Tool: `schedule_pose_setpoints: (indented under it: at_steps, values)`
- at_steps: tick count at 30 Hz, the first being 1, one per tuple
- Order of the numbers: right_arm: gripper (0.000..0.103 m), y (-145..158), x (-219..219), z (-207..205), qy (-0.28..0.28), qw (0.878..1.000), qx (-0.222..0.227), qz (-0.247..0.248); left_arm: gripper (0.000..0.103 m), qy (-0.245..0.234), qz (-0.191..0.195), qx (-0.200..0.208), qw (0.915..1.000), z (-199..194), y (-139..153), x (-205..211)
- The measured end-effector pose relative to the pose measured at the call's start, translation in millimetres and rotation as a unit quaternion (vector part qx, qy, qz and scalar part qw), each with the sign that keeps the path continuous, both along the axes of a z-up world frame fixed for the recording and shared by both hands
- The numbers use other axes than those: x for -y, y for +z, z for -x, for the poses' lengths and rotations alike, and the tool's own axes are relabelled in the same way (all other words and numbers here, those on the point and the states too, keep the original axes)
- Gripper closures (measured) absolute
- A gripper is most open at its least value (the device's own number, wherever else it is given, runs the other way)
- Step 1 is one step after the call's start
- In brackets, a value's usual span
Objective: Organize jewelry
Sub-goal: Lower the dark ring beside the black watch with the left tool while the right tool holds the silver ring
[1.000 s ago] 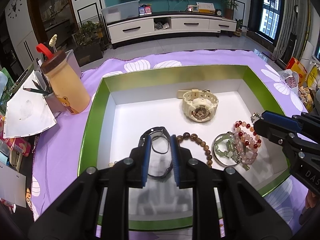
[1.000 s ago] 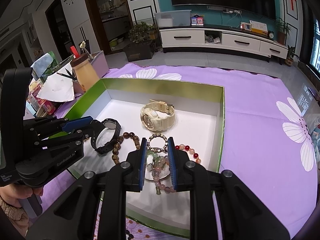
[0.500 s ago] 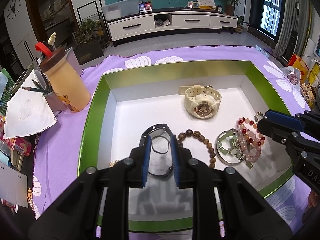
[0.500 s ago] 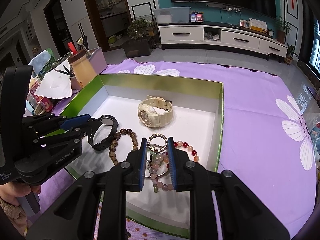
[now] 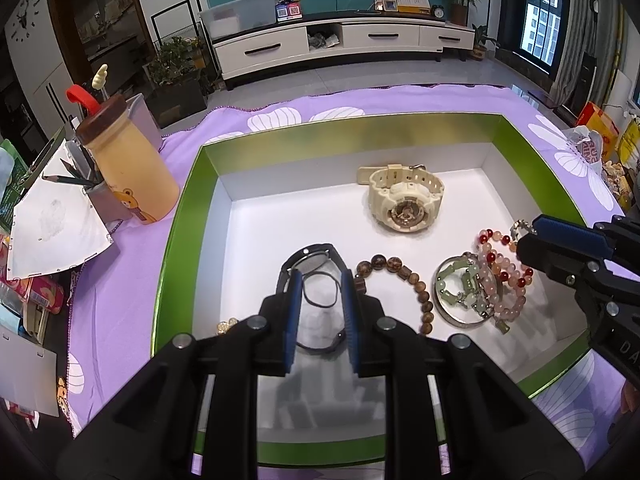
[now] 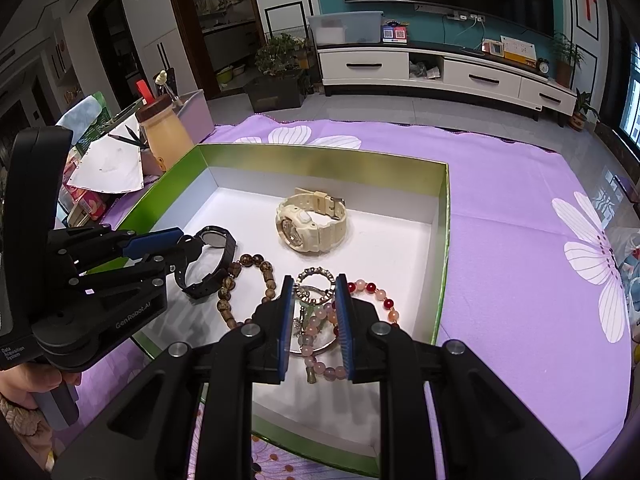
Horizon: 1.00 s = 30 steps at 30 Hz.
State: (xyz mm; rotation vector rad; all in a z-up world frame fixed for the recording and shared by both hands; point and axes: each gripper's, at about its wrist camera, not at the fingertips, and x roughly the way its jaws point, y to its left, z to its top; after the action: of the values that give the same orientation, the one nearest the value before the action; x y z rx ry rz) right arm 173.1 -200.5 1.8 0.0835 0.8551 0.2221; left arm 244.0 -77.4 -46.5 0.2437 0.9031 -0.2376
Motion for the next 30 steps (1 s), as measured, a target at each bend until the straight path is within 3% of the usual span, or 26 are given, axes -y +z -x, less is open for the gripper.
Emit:
schedule_pose_setpoints:
  at_steps: [30]
  values:
    - [0.083, -1.5, -2.7, 0.0, 0.005, 1.000, -0.008, 0.006, 0.083, 0.002, -0.010, -0.011, 0.9999, -0.8, -4.9, 0.9]
